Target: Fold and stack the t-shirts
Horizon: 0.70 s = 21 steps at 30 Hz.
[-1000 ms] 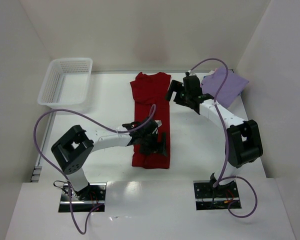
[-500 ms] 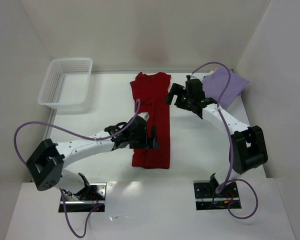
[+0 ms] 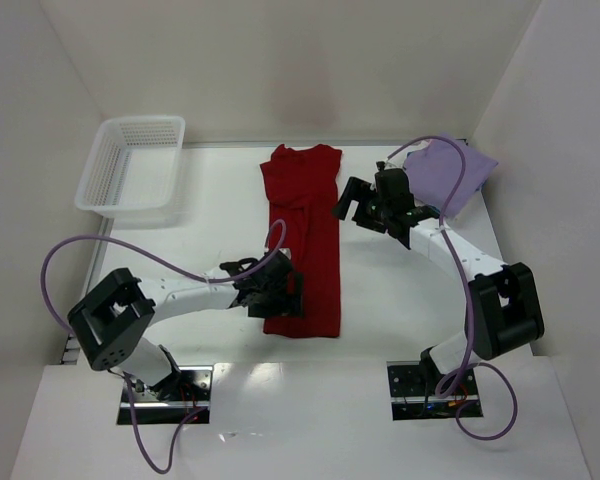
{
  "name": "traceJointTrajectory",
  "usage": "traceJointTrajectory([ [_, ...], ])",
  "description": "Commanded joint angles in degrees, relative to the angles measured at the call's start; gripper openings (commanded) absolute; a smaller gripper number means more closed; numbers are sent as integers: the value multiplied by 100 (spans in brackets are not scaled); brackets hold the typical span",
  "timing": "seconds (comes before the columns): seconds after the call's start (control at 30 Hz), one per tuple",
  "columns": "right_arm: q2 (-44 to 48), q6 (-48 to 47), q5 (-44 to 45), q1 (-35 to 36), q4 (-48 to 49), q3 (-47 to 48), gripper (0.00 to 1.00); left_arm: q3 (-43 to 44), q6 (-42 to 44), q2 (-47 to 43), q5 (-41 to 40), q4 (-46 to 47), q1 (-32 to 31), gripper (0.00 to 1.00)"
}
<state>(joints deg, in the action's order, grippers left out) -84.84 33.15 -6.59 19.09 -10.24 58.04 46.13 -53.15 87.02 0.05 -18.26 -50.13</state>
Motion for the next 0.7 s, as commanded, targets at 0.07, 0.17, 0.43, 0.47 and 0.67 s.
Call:
traceJointTrajectory([
  [0.07, 222, 16, -9, -37, 259, -21, 99, -60, -179, 315, 469, 156, -76, 99],
  [0.17, 222, 16, -9, -37, 321, -21, 99, -122, -328, 315, 522, 208, -198, 99],
  [0.43, 222, 16, -62, -37, 374, -21, 99, -236, -811, -1, 504, 103, -462, 99],
  [0.47, 292, 16, -62, -37, 374, -21, 99, -236, -811, -88, 504, 16, -463, 99],
  [0.67, 765, 122, -114, 16, 32, -389, 99, -297, -1145, -1037, -276, -677, -463, 99],
])
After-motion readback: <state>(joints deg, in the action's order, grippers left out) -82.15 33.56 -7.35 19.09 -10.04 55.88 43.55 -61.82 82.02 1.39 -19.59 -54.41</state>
